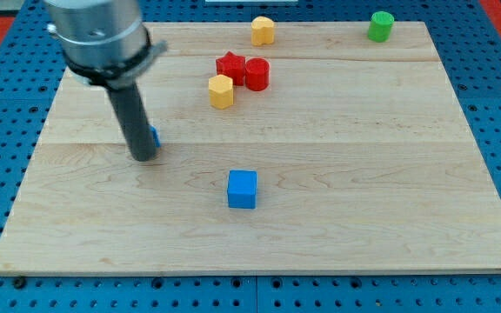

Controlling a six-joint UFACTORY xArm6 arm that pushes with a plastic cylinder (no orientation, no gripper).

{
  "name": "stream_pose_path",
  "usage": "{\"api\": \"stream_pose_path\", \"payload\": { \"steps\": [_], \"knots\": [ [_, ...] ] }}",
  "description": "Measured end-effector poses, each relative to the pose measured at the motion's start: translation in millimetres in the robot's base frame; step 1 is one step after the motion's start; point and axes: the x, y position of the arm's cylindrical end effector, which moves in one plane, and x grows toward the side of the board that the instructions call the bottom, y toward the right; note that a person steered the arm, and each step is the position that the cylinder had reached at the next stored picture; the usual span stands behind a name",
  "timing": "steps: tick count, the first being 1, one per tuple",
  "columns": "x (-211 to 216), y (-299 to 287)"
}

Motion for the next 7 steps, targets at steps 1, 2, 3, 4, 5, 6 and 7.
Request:
{"api": "stream_pose_path", "payload": {
  "steps": [1, 2, 3, 4, 5, 6, 7],
  "knots": [
    [-34, -35],
    [-19, 40],
    [-29, 63],
    [-46, 10],
    [-58, -32],
    [-75, -29],
    [-75, -24]
  ]
}}
